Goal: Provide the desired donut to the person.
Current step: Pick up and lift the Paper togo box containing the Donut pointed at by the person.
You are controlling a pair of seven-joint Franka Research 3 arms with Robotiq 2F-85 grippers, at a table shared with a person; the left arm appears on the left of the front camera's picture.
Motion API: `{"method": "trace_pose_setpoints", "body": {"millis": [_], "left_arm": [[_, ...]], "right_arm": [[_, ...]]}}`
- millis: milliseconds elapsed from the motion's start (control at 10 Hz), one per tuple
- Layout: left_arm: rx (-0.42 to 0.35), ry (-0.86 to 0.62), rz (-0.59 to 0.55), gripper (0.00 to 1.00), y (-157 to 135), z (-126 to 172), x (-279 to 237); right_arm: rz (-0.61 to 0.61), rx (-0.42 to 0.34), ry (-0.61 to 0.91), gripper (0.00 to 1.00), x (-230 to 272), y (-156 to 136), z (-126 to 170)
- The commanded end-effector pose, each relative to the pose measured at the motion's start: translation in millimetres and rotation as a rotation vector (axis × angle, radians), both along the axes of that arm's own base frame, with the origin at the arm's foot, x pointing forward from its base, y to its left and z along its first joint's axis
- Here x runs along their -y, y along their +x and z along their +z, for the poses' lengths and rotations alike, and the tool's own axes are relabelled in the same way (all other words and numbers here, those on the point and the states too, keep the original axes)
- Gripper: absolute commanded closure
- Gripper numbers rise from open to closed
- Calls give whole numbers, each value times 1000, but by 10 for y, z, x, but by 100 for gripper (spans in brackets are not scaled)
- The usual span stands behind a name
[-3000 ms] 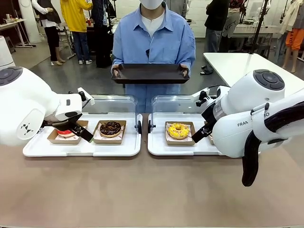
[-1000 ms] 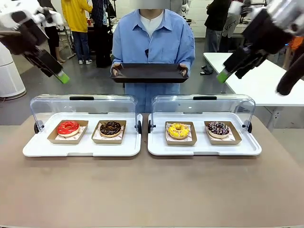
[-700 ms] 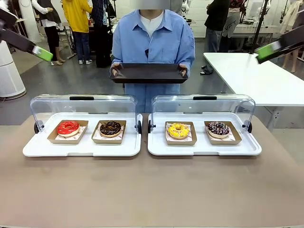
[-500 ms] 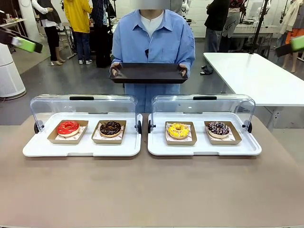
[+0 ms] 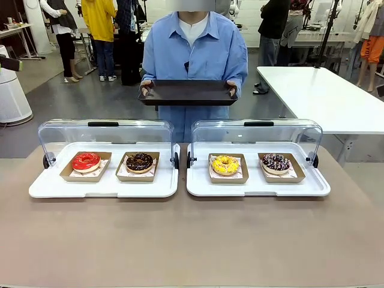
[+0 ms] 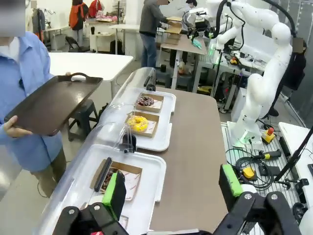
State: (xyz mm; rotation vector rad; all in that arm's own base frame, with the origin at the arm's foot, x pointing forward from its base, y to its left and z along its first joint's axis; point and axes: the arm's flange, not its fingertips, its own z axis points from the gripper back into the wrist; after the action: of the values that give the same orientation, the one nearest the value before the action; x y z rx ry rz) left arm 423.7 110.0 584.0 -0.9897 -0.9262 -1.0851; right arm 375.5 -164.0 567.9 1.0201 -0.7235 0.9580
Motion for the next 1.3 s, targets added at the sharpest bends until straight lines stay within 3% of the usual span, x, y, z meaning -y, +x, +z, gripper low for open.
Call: {"method": "trace_pose_setpoints", "body": {"millis": [0, 100, 400, 700, 800, 1200], "left_arm": [[30, -9, 0, 0, 80, -50, -54], [27, -12, 16, 0, 71, -105, -149], [27, 10, 58, 0, 44, -171, -299], [7, 59, 69, 0, -34, -147, -286], [-1, 7, 70, 0, 8, -186, -342], [-1, 7, 70, 0, 8, -186, -342]], "right_arm": [[-138, 17, -28, 0, -2, 48, 1], [-219, 18, -33, 0, 80, 41, -13], [-295, 22, -30, 0, 259, -69, 13], [-283, -6, -30, 0, 289, -184, 49], [-277, 26, -47, 0, 403, -101, 51], [-277, 26, -47, 0, 403, -101, 51]]}}
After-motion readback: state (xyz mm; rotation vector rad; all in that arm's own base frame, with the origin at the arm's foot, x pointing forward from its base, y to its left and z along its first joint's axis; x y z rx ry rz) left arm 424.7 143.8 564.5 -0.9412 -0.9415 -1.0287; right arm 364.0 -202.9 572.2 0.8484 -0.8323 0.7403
